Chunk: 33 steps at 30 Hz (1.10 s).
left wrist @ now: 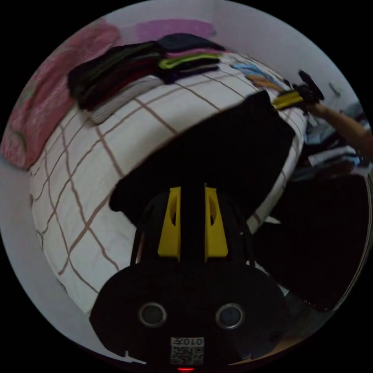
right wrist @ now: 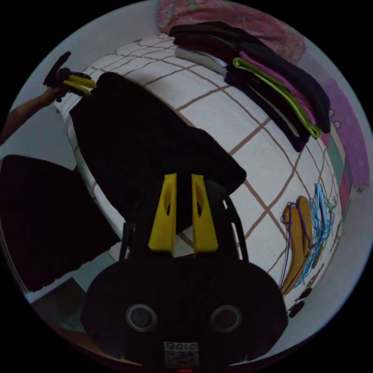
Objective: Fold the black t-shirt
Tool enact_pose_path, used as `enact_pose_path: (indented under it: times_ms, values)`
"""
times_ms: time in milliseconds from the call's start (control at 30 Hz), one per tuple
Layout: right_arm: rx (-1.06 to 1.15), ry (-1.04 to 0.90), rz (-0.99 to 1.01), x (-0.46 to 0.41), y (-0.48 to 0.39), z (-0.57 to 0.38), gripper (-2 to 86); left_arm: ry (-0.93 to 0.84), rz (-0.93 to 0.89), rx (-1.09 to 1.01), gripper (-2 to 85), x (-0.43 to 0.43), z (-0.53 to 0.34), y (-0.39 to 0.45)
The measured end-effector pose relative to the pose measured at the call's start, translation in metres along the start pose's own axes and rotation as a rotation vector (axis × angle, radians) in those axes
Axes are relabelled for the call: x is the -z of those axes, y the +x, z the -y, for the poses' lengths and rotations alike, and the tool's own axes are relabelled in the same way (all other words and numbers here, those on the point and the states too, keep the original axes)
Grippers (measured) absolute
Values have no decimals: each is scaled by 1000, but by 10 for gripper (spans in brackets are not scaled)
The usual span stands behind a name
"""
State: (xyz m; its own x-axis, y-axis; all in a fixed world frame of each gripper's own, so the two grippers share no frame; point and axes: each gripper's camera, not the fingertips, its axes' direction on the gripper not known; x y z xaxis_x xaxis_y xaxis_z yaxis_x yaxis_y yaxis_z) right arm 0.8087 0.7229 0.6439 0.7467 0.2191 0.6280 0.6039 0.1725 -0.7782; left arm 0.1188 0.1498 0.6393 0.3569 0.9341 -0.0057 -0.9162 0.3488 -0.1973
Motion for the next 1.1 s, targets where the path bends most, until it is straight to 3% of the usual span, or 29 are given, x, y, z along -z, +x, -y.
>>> enact_pose_path:
  times_ms: [167, 400, 900, 1100]
  values:
    - [126, -39, -30, -8, -27, 6, 57, -93, -7, -122, 88, -18, 16, 25]
    - [203, -126, -104, -23, -46, 3, 32, -115, -27, -116, 91, -24, 29, 26]
    - [25, -21, -12, -10, -20, -45, 29, -75, -117, -273, 90, -19, 28, 41]
    - [32, -31, -3, -18, -16, -75, 28, -89, -109, -234, 74, -33, 24, 38]
